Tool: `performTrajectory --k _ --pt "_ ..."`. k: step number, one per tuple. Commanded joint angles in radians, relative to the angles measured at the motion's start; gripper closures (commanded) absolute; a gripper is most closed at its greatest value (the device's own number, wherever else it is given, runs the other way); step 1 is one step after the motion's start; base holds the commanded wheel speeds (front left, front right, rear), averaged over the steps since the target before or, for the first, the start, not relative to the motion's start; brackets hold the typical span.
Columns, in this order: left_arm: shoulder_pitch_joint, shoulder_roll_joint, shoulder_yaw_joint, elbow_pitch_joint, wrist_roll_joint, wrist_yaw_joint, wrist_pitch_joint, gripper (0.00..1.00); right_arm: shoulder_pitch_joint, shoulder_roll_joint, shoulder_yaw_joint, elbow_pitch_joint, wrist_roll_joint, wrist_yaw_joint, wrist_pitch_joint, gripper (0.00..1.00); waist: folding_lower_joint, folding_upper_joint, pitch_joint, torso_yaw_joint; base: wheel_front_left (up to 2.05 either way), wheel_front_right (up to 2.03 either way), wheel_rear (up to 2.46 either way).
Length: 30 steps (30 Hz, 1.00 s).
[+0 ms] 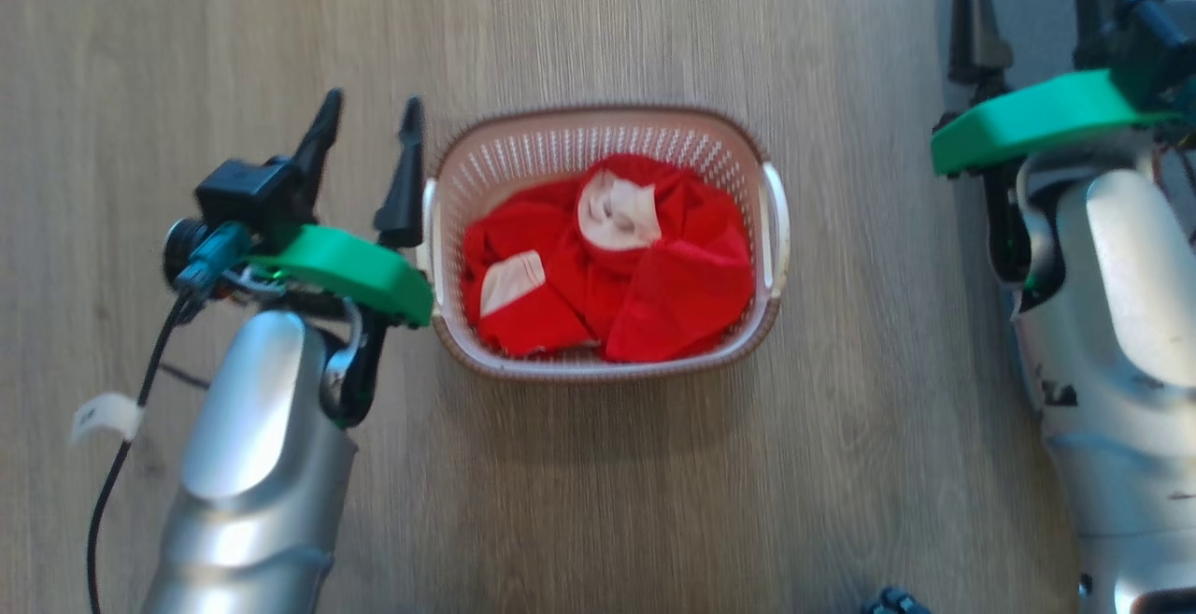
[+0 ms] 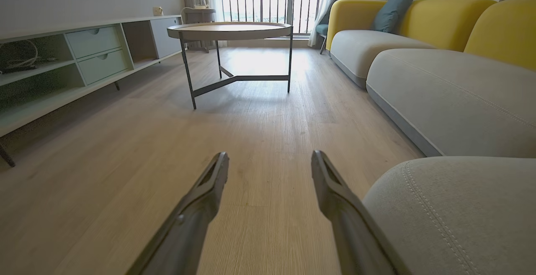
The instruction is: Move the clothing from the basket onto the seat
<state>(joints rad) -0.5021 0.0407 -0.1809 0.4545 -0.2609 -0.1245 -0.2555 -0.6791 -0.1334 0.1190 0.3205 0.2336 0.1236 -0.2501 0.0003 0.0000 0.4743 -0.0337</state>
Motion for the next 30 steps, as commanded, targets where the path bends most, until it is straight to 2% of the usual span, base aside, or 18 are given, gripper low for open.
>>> performTrajectory --k 1,10,11,17,30 --pt "-0.031 0.011 0.008 -0.025 -0.008 -0.006 -0.006 0.00 -0.026 0.014 0.007 -0.039 -0.009 0.007 -0.012 0.00 -0.0003 0.0000 0.079 -0.013 0.00 0.00 0.00" --pt "-0.124 0.010 -0.197 0.016 -0.020 -0.006 -0.006 0.00 -0.094 0.036 0.012 -0.064 -0.030 0.007 -0.012 0.00 -0.0003 0.0000 0.235 -0.028 0.00 0.00 0.00" --pt "-0.124 0.010 -0.197 0.016 -0.020 -0.006 -0.006 0.00 -0.094 0.036 0.012 -0.064 -0.030 0.007 -0.012 0.00 -0.0003 0.0000 0.235 -0.028 0.00 0.00 0.00" --pt "-0.201 0.021 -0.385 0.067 -0.039 -0.006 -0.006 0.00 -0.137 0.050 0.029 -0.077 -0.037 0.007 -0.012 0.00 -0.0003 0.0000 0.312 -0.049 0.00 0.00 0.00" --pt "-0.390 0.077 -0.762 0.199 -0.228 -0.006 -0.006 0.00 -0.185 0.079 0.071 -0.097 -0.024 0.007 -0.012 0.00 -0.0003 0.0000 0.424 -0.138 0.00 0.00 0.00"
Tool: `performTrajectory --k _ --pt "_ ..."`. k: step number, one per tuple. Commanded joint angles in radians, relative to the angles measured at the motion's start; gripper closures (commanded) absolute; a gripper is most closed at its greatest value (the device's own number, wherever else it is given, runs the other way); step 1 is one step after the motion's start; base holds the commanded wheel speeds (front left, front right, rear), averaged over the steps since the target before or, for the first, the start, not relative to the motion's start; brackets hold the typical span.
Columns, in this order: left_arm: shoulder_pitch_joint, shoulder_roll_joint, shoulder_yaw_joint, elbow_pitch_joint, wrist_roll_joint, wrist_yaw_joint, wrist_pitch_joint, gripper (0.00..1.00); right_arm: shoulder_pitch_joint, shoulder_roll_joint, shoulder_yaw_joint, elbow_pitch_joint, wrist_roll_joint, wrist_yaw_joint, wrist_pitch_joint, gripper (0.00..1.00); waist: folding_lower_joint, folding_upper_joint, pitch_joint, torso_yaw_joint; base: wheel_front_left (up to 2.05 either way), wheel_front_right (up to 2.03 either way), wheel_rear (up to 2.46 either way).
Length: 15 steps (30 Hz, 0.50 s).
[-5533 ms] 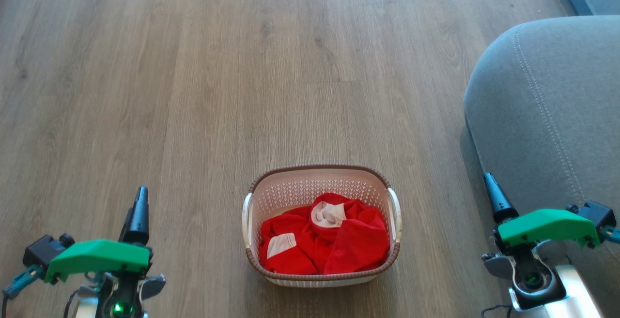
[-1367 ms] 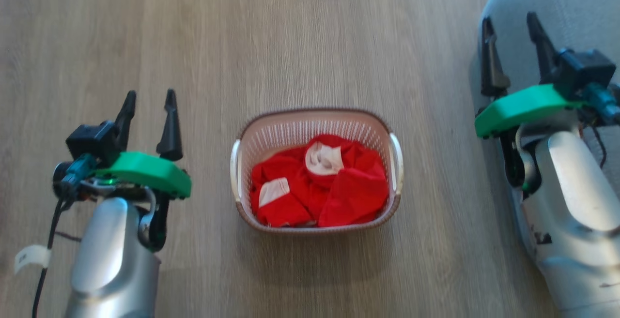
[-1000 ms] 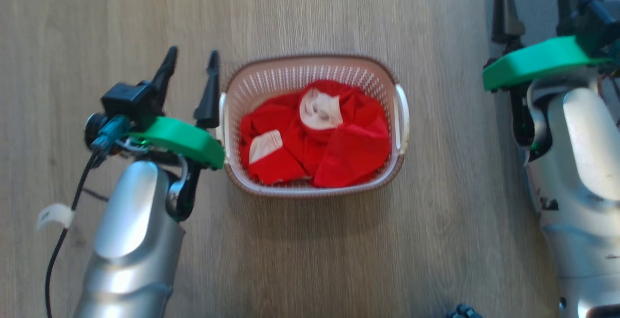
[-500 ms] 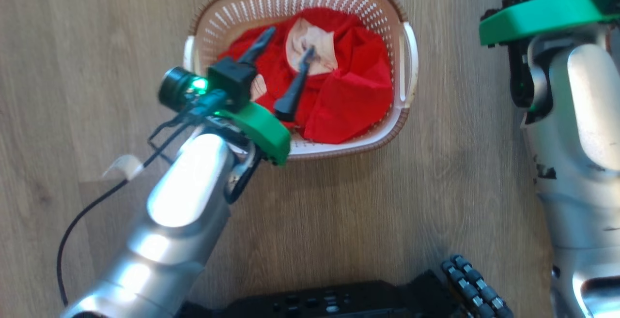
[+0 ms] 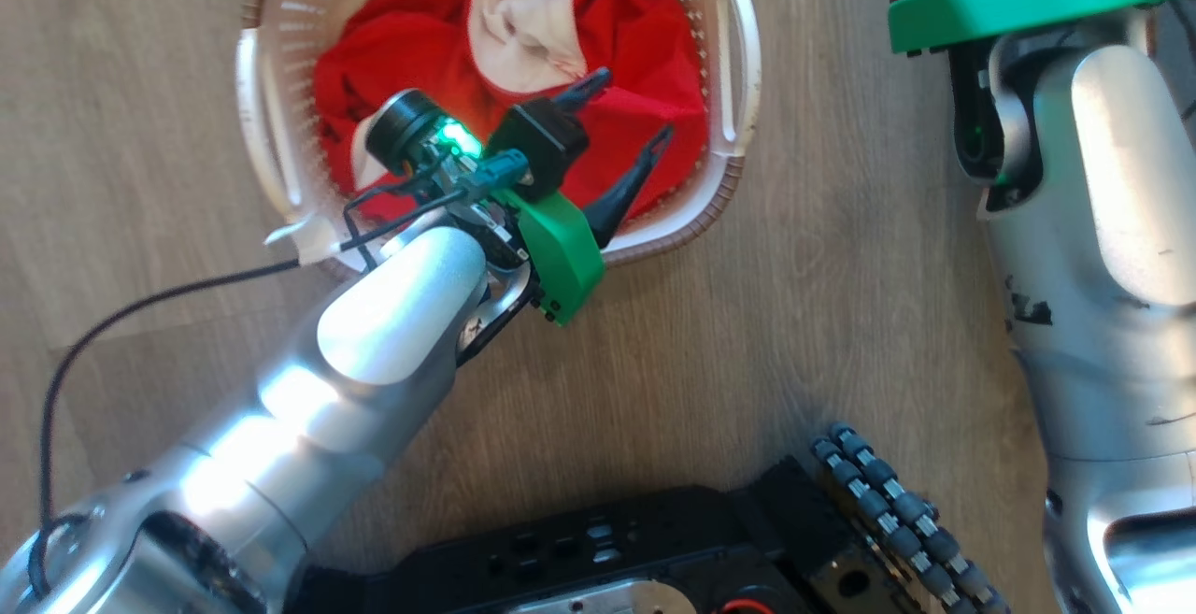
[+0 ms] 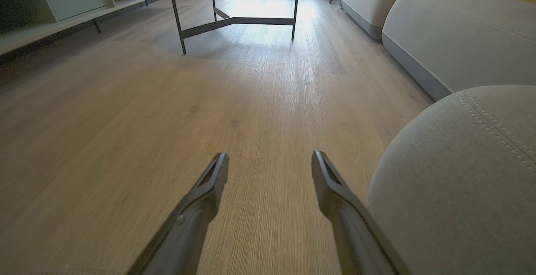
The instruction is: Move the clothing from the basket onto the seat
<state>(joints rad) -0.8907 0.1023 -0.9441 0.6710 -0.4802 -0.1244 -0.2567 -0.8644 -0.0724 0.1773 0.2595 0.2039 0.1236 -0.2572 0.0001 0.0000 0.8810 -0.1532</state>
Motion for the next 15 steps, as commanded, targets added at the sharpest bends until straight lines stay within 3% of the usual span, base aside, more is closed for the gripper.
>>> performTrajectory --k 1,9,15 --pt "-0.018 0.021 -0.032 -0.011 -0.027 -0.006 -0.005 0.00 0.000 0.019 0.015 -0.040 0.007 0.007 -0.005 0.00 -0.0001 0.0000 0.024 -0.025 0.00 0.00 0.00" --pt "-0.130 0.052 -0.229 0.074 -0.166 -0.006 -0.005 0.00 -0.004 0.022 0.044 -0.061 0.056 0.007 -0.005 0.00 -0.0001 0.0000 0.071 -0.066 0.00 0.00 0.00" --pt "-0.170 0.058 -0.304 0.137 -0.233 -0.006 -0.005 0.00 -0.006 0.022 0.054 -0.065 0.081 0.007 -0.005 0.00 -0.0001 0.0000 0.097 -0.090 0.00 0.00 0.00"
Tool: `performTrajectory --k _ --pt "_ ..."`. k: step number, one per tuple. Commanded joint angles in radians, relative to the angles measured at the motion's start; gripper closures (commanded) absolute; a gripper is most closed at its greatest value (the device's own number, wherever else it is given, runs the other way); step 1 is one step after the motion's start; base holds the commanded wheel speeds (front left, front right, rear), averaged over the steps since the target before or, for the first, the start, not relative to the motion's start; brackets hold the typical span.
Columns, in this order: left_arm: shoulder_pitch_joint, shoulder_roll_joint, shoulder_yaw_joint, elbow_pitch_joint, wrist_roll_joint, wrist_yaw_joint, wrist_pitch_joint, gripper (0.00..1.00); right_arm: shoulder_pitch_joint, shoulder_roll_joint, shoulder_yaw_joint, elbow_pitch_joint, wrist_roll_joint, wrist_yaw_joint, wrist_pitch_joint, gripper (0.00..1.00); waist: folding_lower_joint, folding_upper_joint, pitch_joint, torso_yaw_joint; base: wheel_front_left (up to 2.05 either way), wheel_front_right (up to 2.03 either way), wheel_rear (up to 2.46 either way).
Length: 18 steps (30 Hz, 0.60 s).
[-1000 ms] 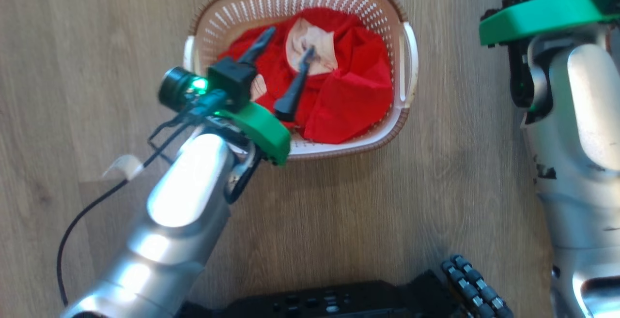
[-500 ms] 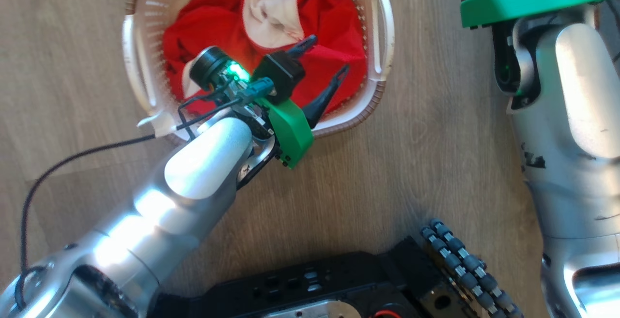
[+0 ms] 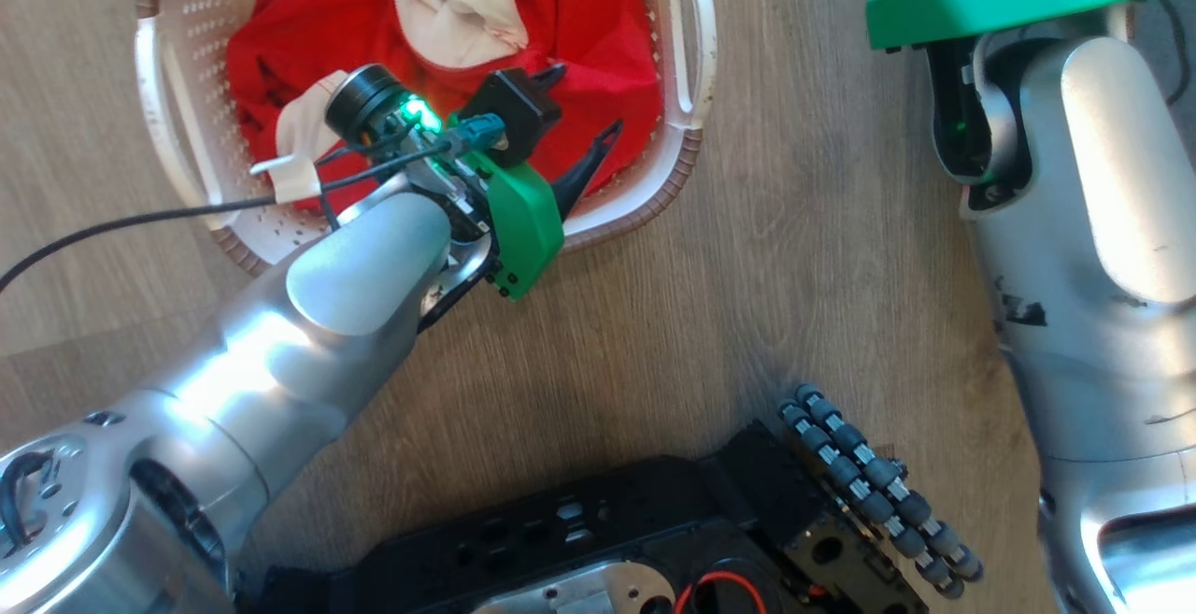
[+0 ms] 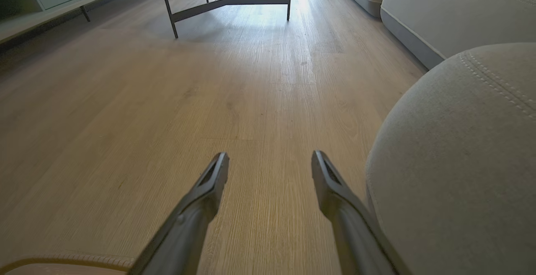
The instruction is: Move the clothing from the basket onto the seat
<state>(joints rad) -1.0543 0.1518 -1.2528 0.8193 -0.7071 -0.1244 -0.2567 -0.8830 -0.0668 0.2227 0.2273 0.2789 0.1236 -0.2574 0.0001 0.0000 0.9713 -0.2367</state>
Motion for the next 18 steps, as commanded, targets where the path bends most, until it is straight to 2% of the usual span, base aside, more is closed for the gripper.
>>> performTrajectory --k 1,10,14,18 --pt "-0.010 0.008 -0.004 0.001 -0.015 -0.006 -0.004 0.00 0.013 0.016 0.010 -0.033 0.010 0.007 -0.004 0.00 -0.0001 0.0000 0.010 -0.011 0.00 0.00 0.00" --pt "-0.034 0.007 -0.026 0.078 -0.023 -0.006 0.031 0.00 0.013 0.016 0.015 -0.042 0.034 0.007 -0.004 0.00 -0.0001 0.0000 0.035 -0.037 0.00 0.00 0.00" --pt "-0.054 0.002 -0.027 0.145 0.028 -0.006 0.030 0.00 0.015 0.017 0.015 -0.047 0.043 0.007 -0.004 0.00 -0.0001 0.0000 0.043 -0.045 0.00 0.00 0.00" --pt "-0.062 -0.013 -0.027 0.214 0.127 -0.006 0.040 0.00 0.016 0.017 0.013 -0.047 0.051 0.007 -0.004 0.00 -0.0001 0.0000 0.046 -0.049 0.00 0.00 0.00"
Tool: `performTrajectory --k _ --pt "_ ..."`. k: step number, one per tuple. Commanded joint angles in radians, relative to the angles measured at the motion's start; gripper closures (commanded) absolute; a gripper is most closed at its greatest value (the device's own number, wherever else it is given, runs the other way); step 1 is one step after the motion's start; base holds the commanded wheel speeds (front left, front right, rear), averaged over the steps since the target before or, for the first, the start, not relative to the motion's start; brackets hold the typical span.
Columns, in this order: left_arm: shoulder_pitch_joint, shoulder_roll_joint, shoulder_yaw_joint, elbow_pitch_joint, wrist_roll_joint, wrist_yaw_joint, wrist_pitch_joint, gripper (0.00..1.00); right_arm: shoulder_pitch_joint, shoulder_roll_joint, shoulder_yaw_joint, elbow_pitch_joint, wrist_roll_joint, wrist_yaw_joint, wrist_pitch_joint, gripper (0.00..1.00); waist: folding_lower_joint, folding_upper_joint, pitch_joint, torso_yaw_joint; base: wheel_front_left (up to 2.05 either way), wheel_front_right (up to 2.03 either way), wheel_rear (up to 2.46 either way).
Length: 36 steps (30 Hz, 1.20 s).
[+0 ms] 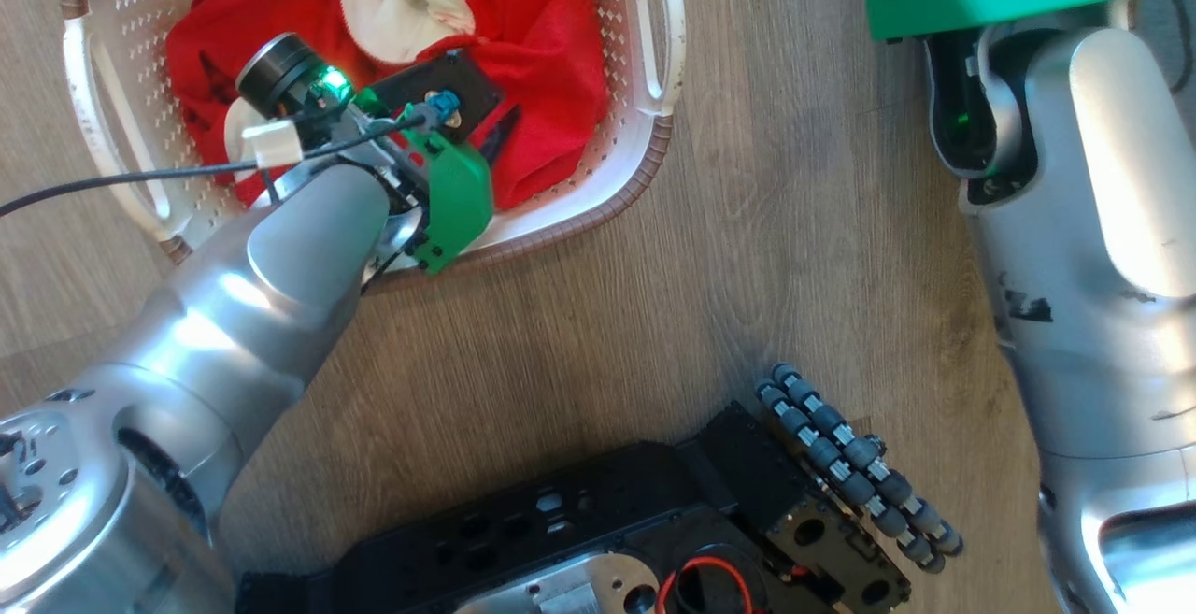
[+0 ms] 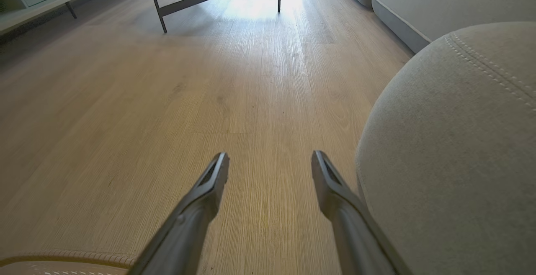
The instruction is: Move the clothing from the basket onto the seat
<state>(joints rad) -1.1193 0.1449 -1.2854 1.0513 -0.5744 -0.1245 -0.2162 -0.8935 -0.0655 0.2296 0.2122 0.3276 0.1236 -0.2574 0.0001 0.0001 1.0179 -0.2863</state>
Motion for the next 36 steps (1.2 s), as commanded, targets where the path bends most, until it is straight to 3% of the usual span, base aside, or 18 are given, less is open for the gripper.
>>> performTrajectory --k 1,8,9,10,11,12,23,36 --pt "0.005 -0.011 0.005 -0.005 0.015 -0.006 0.004 0.00 0.028 0.015 0.006 -0.032 0.006 0.007 -0.004 0.00 -0.0001 -0.0001 0.000 -0.001 0.00 0.00 0.00" --pt "0.013 -0.036 0.005 0.057 0.131 -0.006 0.061 0.00 0.040 0.015 0.010 -0.037 0.018 0.007 -0.004 0.00 -0.0001 -0.0001 -0.001 -0.010 0.00 0.00 0.00" --pt "0.014 -0.039 0.005 0.064 0.144 -0.006 0.073 0.11 0.041 0.015 0.010 -0.035 0.019 0.007 -0.004 0.00 -0.0001 -0.0001 -0.002 -0.011 0.00 0.00 0.00" --pt "0.015 -0.041 0.005 0.068 0.154 -0.006 0.081 0.52 0.041 0.015 0.011 -0.034 0.021 0.007 -0.004 0.00 -0.0001 -0.0001 -0.003 -0.012 0.00 0.00 0.00" --pt "0.015 -0.043 0.005 0.071 0.165 -0.006 0.087 0.82 0.042 0.015 0.011 -0.033 0.022 0.007 -0.004 0.00 -0.0001 -0.0001 -0.004 -0.013 0.00 0.00 0.00" --pt "0.015 -0.044 0.005 0.075 0.171 -0.006 0.091 1.00 0.042 0.015 0.011 -0.032 0.023 0.007 -0.004 0.00 -0.0001 -0.0001 -0.005 -0.014 0.00 0.00 0.00" --pt "0.015 -0.057 0.005 0.077 0.110 -0.006 0.039 1.00 0.044 0.015 0.007 -0.011 0.010 0.007 -0.004 0.00 -0.0001 -0.0001 -0.054 0.005 0.00 0.00 0.00" --pt "0.066 -0.083 0.028 0.004 -0.012 -0.006 -0.043 1.00 0.075 0.015 0.015 0.048 -0.052 0.007 -0.004 0.00 -0.0001 -0.0001 -0.222 0.086 0.00 0.00 0.00"
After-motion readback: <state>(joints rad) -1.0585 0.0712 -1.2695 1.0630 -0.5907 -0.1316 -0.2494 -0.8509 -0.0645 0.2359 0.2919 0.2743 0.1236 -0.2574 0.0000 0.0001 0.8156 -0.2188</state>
